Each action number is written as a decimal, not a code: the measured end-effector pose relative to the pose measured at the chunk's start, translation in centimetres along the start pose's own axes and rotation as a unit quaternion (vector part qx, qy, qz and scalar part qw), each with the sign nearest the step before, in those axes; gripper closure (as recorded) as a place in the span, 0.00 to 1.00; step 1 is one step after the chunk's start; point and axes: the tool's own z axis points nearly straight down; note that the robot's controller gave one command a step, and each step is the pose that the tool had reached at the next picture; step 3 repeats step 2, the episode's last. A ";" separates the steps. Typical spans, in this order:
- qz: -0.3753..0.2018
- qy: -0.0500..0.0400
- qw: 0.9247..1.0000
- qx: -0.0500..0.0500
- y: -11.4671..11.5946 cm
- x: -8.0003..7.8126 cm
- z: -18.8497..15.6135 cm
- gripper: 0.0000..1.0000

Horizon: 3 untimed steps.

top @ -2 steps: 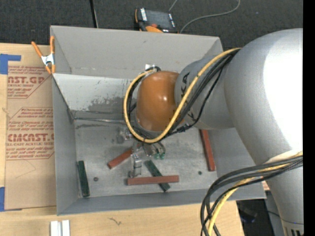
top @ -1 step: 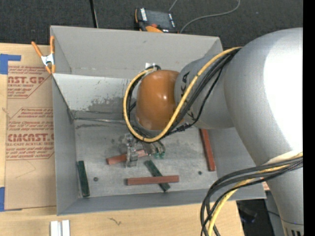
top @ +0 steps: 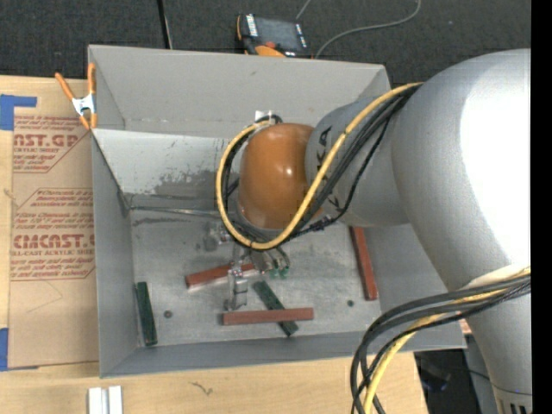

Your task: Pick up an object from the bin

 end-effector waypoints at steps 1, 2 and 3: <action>0.000 0.000 1.000 0.000 0.0 0.0 -0.1 1.00; -0.006 -0.005 1.000 0.001 1.3 -1.0 -15.0 1.00; -0.006 -0.005 1.000 0.001 1.3 -1.0 -15.0 1.00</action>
Offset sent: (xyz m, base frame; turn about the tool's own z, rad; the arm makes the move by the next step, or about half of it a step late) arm 0.0000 0.0000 0.0000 0.0000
